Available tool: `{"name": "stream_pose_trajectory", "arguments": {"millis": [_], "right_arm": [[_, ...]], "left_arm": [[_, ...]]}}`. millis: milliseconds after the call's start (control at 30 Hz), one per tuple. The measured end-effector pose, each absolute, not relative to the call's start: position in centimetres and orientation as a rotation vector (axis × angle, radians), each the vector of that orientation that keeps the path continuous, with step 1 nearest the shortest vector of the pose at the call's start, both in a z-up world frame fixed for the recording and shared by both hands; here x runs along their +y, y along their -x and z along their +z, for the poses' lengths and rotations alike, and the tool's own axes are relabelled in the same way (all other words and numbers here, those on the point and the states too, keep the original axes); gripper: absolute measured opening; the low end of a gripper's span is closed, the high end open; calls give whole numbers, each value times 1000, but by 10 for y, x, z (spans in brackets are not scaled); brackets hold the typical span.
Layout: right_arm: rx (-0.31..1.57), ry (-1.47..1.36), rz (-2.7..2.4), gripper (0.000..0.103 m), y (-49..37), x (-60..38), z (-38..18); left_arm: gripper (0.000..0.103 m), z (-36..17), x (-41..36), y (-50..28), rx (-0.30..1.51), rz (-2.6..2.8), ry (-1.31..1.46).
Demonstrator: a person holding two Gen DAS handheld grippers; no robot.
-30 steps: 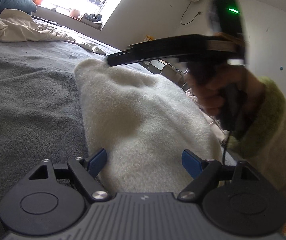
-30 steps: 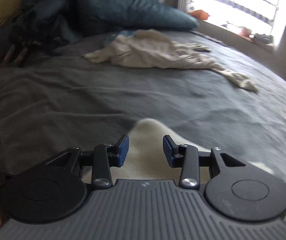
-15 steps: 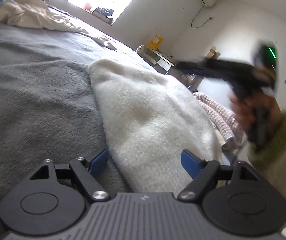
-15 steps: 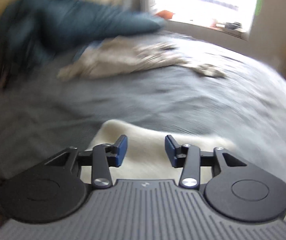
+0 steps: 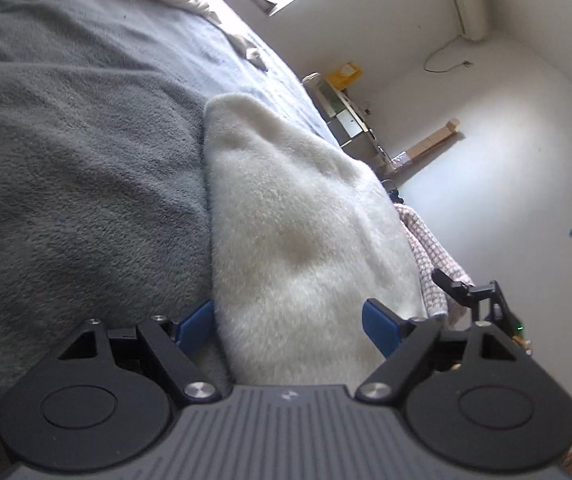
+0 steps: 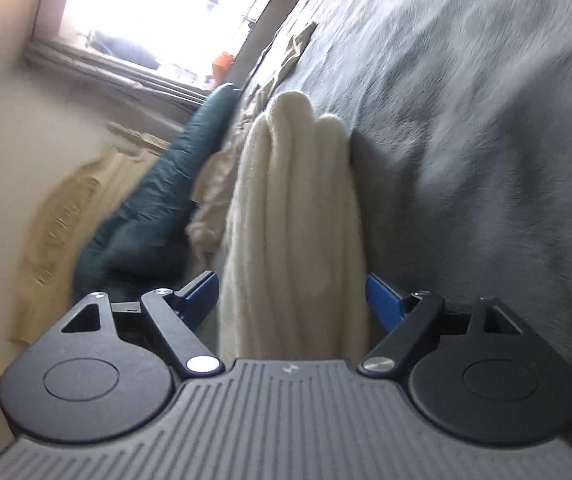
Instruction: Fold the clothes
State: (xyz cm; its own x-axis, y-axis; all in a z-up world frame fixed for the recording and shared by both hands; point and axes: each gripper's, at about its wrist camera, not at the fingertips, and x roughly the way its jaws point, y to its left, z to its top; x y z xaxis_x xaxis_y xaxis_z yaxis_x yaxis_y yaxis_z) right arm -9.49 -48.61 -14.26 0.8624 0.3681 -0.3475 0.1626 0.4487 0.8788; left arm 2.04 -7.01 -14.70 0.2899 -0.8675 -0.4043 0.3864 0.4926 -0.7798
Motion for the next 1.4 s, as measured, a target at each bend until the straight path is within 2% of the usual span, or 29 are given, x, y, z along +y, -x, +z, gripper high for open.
{"name": "stream_pose_trajectory", "arguments": {"millis": [267,433,633,767,1133,1167,1200,1400], "right_arm": [[568,-1154,223,86,58,-485,-164],[544,-1057,254,86,81,-473,-164],[616,-902,293,87,113,-432,-158],[658,-810,319,93,134,-406,-154],[624,-1236,359,94,132,-437,-185],[624,-1260,366,90,131,-439,-186],[624,-1261,379,79,133,-438,-184],[690,-1231,371,56,131,-424,-189]], "left_arm": [[82,-151,-96,-32,940,-893,577],[86,-149,-109,-26,919,-888,512],[86,-151,-108,-23,916,-900,504],[86,-151,-106,-19,929,-912,507],[85,-154,-111,-3,941,-973,459],[84,-153,-112,-3,947,-972,468],[83,-152,-111,-2,952,-977,477],[79,-159,-114,2,954,-1026,463]]}}
